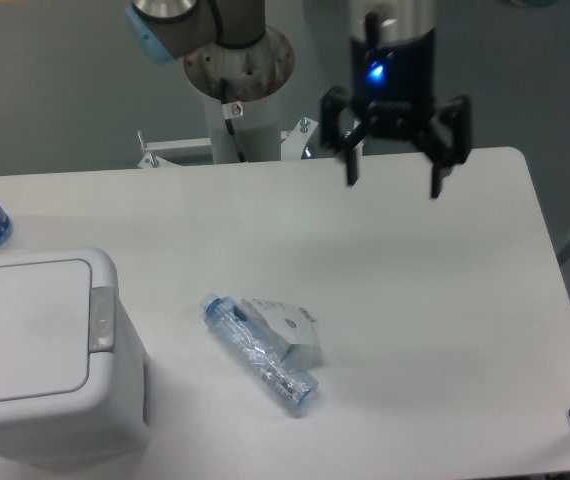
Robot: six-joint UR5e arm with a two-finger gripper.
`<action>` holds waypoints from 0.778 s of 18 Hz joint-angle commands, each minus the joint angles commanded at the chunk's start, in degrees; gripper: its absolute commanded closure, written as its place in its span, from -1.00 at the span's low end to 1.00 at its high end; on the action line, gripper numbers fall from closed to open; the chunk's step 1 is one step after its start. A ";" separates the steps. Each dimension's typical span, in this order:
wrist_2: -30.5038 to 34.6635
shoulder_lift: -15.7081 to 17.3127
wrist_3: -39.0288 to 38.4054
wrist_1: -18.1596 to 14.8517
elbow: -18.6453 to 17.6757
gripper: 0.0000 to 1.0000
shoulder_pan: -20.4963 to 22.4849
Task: Open the trash can
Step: 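Move the open gripper down toward the white trash can lid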
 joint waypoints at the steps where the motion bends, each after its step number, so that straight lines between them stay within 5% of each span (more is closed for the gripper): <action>1: -0.09 -0.71 -3.95 0.62 0.18 -1.00 -1.58; 5: -0.44 -3.87 -18.99 1.42 2.55 -1.00 -7.38; 9: -1.05 -5.89 -23.67 1.42 2.90 -1.00 -11.43; 14: -8.24 -7.39 -37.12 1.51 2.82 -1.00 -12.05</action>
